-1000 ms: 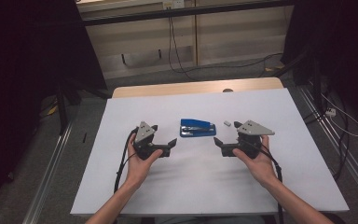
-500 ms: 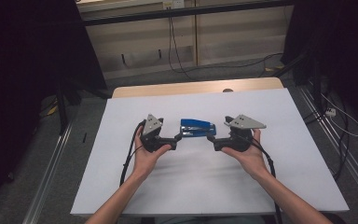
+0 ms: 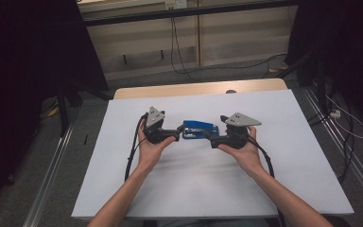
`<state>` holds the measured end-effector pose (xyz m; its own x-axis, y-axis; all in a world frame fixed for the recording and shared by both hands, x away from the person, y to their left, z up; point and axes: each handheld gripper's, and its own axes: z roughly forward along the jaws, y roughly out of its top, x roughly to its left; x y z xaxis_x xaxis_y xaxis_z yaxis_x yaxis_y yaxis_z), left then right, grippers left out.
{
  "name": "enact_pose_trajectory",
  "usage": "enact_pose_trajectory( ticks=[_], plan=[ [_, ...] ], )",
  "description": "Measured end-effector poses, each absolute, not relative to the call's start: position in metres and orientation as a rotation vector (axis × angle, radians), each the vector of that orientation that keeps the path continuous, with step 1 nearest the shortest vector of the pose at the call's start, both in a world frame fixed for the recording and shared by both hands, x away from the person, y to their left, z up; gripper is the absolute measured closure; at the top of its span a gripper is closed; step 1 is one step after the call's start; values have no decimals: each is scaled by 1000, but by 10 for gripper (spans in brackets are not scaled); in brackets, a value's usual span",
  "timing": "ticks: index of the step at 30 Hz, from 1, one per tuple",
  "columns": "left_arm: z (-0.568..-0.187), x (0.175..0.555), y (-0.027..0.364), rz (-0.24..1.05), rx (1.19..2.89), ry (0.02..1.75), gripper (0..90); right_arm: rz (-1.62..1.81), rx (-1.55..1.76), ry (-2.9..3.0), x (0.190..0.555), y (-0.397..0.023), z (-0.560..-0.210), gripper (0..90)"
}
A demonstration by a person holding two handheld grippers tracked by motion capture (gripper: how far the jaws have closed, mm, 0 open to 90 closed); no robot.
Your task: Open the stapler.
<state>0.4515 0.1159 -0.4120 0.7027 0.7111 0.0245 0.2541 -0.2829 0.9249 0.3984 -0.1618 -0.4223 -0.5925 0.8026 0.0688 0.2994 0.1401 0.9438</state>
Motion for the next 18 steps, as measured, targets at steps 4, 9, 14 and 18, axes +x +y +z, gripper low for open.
enact_pose_trajectory(
  ticks=[4, 9, 14, 18],
  plan=[
    [-415, 455, 120, 514, 1860, 779, 38, 1466, 1049, 1967, 403, -157, -425, 127],
    [-418, 456, 122, 500, 1883, 779, 35, 1471, 1042, 1974, 407, -153, -426, 160],
    [-421, 457, 121, 499, 1901, 778, 36, 1491, 1027, 1986, 409, -151, -426, 243],
    [-422, 456, 120, 492, 1907, 775, 37, 1515, 1011, 2002, 408, -149, -427, 331]
  ],
)
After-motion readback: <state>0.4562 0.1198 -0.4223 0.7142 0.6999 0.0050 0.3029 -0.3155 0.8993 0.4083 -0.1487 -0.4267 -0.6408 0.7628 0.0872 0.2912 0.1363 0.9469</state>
